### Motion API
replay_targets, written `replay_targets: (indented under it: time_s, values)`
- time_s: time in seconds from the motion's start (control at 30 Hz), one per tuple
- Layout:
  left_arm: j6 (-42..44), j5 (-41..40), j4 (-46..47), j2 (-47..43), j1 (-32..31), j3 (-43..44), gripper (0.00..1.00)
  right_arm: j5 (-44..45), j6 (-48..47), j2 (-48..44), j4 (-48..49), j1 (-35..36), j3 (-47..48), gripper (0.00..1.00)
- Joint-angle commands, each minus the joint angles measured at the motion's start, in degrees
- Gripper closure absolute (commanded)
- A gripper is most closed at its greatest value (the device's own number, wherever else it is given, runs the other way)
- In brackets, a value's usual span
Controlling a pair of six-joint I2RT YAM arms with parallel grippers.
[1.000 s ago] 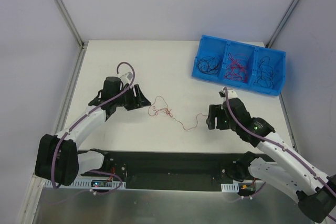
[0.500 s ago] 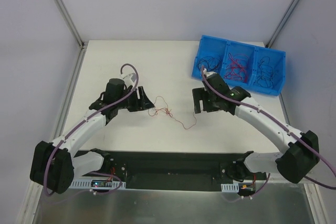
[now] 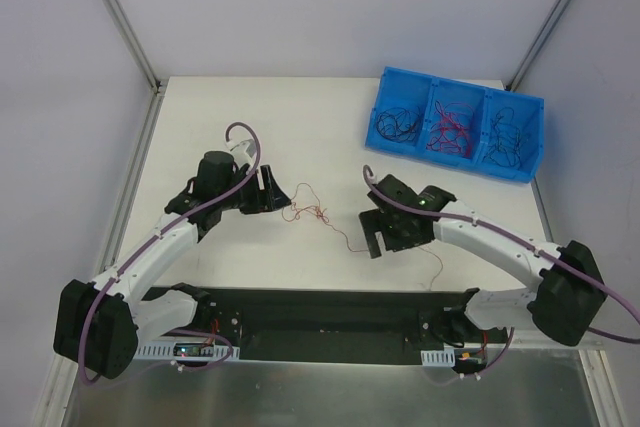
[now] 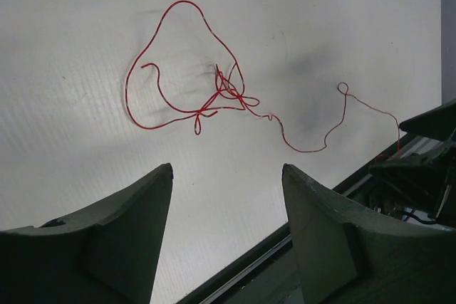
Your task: Untangle the cables
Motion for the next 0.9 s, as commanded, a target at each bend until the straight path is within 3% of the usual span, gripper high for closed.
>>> replay_targets:
  time_s: [0.0,0.1,0.23,0.3,0.4,0.57,0.8,0.87]
  values:
    - [1.55,-0.33,-0.51,-0.37,-0.19,2.06,0.37,20.31,4.59,-7.42,-15.96,-4.03,-0.13,0.05]
    - [1.55,-0.07,-0.51,0.24,-0.1,2.67,0.37,17.72,0.32,-10.51,-11.7,-4.83,2.16,0.05]
    - [0.94,2.13,-0.51,1.56,-0.19,3.81,0.39,-5.73,-8.4,-11.14,14.54,-4.83,-1.86,0.09]
    - [0.58,3.01,-0.51,1.65,-0.19,4.08,0.41,-16.09,-8.24,-6.67,26.07,-4.92,-3.19,0.12]
    - [-0.03,4.24,-0.77,0.43,-0.19,3.73,0.42,-23.16,-7.27,4.13,35.41,-4.83,-0.57,0.2]
    - [-0.65,5.73,-2.09,-2.74,-0.19,1.8,0.41,-24.06,-7.79,16.45,40.71,-4.74,2.95,0.26]
    - [-0.56,7.41,-3.14,-3.45,-0.19,1.09,0.44,-20.19,-7.71,24.72,35.0,-4.57,7.35,0.33]
    - [-0.65,7.49,-3.14,-2.83,-0.19,1.62,0.47,-20.54,-7.71,26.13,33.87,-4.39,8.49,0.39]
